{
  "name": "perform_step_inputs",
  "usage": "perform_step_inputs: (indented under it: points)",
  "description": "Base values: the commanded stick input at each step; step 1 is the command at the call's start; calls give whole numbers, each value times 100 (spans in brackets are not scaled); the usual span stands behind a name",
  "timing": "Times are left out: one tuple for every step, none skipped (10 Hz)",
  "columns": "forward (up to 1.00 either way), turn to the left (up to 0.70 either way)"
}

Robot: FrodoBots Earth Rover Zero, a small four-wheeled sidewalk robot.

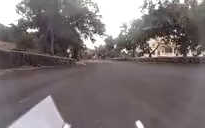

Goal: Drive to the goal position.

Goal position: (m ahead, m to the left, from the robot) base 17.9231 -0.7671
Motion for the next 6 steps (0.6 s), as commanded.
perform_step_inputs:
  points:
    - [100,0]
    - [100,0]
    - [100,0]
    - [100,0]
    - [100,0]
    - [100,0]
